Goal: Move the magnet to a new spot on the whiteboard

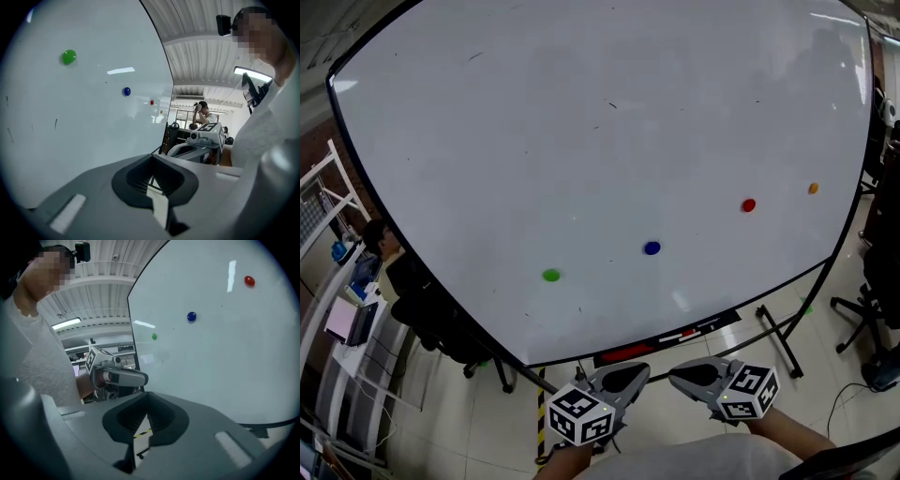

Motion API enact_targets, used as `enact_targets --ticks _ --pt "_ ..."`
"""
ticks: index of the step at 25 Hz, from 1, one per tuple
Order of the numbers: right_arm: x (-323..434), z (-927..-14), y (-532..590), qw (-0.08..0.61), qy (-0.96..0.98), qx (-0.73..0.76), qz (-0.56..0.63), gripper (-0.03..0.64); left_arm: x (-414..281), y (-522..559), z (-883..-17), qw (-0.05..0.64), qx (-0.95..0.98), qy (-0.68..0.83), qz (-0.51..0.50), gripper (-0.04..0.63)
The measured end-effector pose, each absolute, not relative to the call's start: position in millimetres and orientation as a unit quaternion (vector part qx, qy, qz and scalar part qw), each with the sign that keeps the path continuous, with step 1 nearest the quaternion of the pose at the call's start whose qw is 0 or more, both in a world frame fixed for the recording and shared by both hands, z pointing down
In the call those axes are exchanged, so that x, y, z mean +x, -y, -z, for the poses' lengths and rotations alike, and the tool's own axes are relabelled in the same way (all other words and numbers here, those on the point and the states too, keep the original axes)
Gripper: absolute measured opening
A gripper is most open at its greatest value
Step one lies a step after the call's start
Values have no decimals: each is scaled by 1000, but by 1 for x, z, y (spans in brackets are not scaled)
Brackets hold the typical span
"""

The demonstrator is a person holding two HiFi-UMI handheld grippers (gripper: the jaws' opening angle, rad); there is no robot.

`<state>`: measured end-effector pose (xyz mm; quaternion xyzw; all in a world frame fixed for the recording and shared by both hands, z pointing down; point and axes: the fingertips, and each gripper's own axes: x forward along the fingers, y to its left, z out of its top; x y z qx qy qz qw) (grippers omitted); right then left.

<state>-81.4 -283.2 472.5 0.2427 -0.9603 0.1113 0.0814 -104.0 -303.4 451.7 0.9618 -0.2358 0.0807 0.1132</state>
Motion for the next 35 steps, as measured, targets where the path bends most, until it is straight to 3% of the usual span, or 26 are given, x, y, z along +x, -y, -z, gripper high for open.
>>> enact_targets --ticks 15,35 --pt "-67 -465 316 103 963 243 -59 5 -92 330 -447 109 959 252 -77 -15" --pt "-50 -327 402 174 844 397 317 104 -94 338 -439 103 955 268 -76 -15"
